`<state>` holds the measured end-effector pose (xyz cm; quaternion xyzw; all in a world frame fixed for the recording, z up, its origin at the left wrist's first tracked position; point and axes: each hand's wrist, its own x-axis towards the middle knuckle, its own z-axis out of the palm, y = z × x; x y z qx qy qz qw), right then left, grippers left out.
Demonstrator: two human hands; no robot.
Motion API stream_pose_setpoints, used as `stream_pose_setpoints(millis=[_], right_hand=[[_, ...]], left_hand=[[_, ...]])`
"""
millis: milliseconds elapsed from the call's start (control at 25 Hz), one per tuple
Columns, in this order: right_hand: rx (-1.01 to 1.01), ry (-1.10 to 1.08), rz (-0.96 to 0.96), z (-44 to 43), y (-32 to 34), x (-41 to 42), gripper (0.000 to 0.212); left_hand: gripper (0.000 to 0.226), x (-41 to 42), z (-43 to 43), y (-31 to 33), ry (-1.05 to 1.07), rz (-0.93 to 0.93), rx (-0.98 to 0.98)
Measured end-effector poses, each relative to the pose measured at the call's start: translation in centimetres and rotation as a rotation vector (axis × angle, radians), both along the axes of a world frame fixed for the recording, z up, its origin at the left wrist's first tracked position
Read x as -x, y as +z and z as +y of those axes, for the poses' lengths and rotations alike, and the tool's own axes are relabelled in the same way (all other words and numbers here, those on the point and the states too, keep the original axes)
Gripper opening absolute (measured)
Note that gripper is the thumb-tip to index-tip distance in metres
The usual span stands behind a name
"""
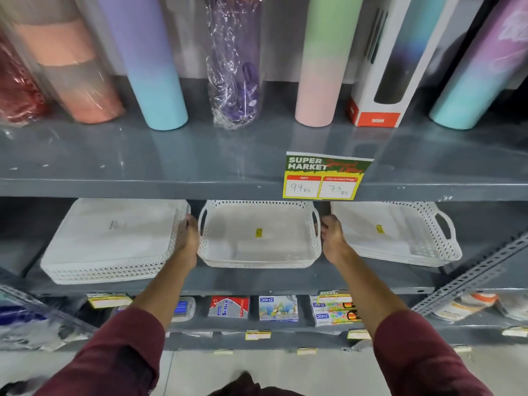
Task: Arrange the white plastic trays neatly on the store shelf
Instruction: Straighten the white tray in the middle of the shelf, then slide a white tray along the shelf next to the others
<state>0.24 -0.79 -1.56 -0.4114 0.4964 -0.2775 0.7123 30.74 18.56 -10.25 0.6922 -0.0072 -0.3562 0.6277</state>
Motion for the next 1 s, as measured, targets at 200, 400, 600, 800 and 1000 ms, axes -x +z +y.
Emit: stream_pose_setpoints(millis=[200, 400, 600, 800, 1000], right_hand=[[0.793, 0.162, 0.541, 3.7, 1.1, -2.7, 0.052], [0.796, 0.411, 0.161, 12.1, 3.2, -10.0, 0.047], [0.463, 0.65, 0.098, 18.8, 2.4, -21.1, 0.05], [0.584, 0.642, 0.594, 21.0, 0.0, -29.3, 0.069], [0.329, 0.445, 0.509, 22.4, -1.0, -32.7, 0.052]], left_hand=[[0.078, 3.7, 1.4, 7.5, -0.179, -0.206, -0.089], [0.049, -1.5, 6.6, 10.9, -0.022, -0.46, -0.051], [0.044, -11.0, 15.9, 10.2, 0.209, -0.467, -0.238], [0.051, -18.8, 21.6, 9.6, 0.116, -0.477, -0.621], [0.034, -22.8, 22.1, 10.0, 0.065, -0.252, -0.339]])
